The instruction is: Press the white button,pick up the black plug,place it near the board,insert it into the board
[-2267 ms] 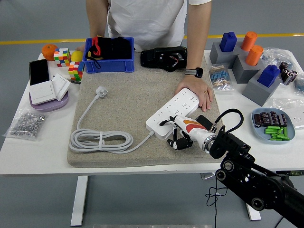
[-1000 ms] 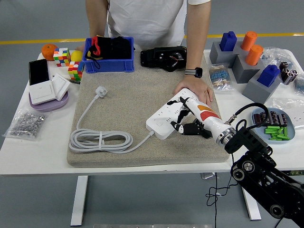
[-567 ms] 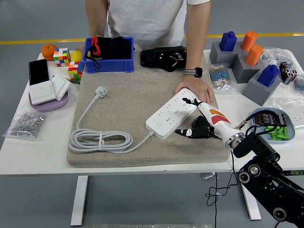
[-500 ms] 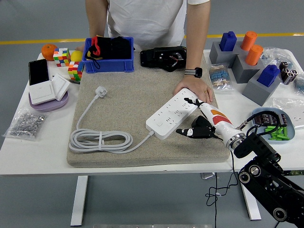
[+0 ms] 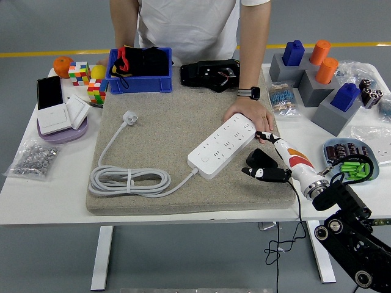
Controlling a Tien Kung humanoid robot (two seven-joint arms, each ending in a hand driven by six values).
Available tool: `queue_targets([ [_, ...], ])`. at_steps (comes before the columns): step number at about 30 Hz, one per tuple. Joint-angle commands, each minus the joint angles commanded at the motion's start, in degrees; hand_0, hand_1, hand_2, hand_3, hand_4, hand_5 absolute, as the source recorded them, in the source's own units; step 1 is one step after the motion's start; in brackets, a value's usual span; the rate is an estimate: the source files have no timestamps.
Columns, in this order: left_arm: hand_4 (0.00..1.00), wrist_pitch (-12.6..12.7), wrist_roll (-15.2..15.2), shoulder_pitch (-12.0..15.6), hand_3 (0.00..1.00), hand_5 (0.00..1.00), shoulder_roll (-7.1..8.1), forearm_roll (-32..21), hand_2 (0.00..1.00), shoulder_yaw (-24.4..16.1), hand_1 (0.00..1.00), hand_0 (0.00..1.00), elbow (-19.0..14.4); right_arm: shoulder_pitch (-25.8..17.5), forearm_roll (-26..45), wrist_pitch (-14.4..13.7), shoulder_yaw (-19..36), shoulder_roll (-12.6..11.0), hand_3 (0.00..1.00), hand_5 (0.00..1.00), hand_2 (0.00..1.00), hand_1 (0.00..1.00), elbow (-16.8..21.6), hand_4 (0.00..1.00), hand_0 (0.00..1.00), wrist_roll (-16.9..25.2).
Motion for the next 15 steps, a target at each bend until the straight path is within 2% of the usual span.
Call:
queue_targets([
  [4,0.615,0.0,-0.1,0.0,0.691,0.137,-0.02,-0.1,0.663,0.2,0.681,0.686,0.0,0.0,0.3,-1.8,0.2,0.2,0.897,0.377,0.814,0.851,-1.6,0.998,0.901,1.7],
  [5,0.615,0.0,-0.1,0.0,0.692,0.137,-0.03,-0.1,0.664,0.2,0.681,0.686,0.0,0.0,0.4,-2.1,0.3,0.3,0.825,0.254,0.75,0.768,-2.1,0.998,0.823,2.2],
  [10,0.615,0.0,0.0,0.1,0.692,0.137,-0.05,0.3,0.664,-0.3,0.681,0.686,0.0,0.0,0.8,-3.3,0.5,0.4,0.825,0.254,0.75,0.768,-3.9,0.998,0.823,3.6],
  [11,0.616,0.0,0.1,0.2,0.692,0.136,-0.06,0.4,0.662,-0.4,0.681,0.686,0.0,0.0,0.8,-3.3,0.5,0.5,0.794,0.182,0.719,0.744,-4.2,0.998,0.78,3.6],
  [15,0.616,0.0,0.1,0.3,0.692,0.136,-0.09,0.5,0.662,-0.6,0.681,0.686,0.0,0.0,0.9,-3.3,0.3,0.7,0.794,0.182,0.719,0.744,-5.1,0.998,0.78,3.6],
])
